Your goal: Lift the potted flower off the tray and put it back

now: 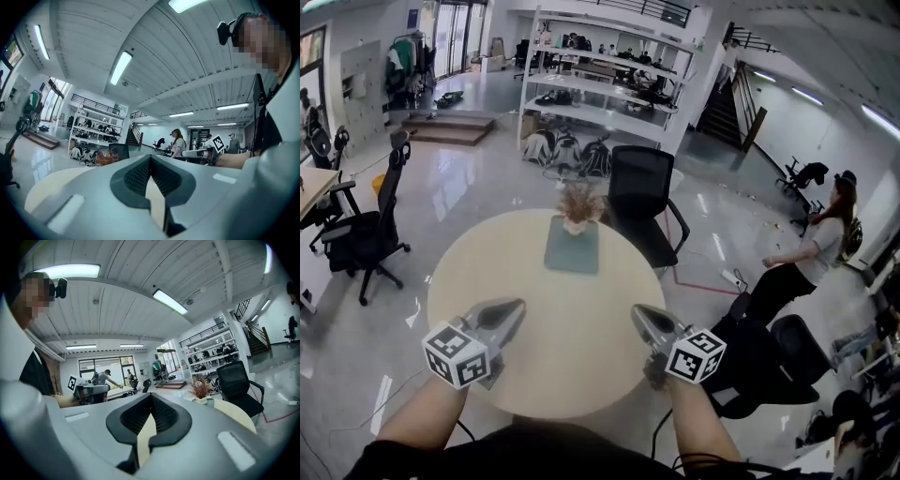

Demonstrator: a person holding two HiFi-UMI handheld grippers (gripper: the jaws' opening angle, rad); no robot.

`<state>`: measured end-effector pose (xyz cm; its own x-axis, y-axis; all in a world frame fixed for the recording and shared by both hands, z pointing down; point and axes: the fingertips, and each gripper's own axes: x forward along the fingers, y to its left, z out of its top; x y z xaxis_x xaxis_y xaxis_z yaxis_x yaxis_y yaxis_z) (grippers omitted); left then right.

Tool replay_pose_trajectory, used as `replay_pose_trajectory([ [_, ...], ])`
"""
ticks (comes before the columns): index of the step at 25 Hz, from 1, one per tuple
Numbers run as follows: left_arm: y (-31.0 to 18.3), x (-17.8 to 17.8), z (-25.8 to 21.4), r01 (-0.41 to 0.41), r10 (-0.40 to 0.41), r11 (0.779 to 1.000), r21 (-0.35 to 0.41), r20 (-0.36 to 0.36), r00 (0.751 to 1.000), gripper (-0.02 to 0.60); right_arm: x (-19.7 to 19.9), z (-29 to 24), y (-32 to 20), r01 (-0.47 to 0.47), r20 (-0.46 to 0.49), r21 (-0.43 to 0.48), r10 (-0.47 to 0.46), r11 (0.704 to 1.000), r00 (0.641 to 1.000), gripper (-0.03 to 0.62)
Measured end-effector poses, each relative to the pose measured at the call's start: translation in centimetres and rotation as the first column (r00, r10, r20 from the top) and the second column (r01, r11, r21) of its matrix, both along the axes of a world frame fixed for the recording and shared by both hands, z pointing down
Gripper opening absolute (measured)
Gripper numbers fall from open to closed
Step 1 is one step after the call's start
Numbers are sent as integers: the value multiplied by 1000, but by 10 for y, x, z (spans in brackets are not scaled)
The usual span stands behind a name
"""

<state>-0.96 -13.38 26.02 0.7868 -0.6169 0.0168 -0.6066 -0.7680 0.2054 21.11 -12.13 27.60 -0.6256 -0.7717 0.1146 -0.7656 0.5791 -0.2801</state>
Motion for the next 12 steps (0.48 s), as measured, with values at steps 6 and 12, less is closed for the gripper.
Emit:
replay_pose_trajectory([
  [6,33,11,-23,2,-1,998,55,-15,1000,-2,-8,-16,53,73,32,30,-74,997,997,12],
  [12,30,12,-38,-44,45,994,96,-17,999,-2,-19,-22,60,80,21,56,-81,995,996,12],
])
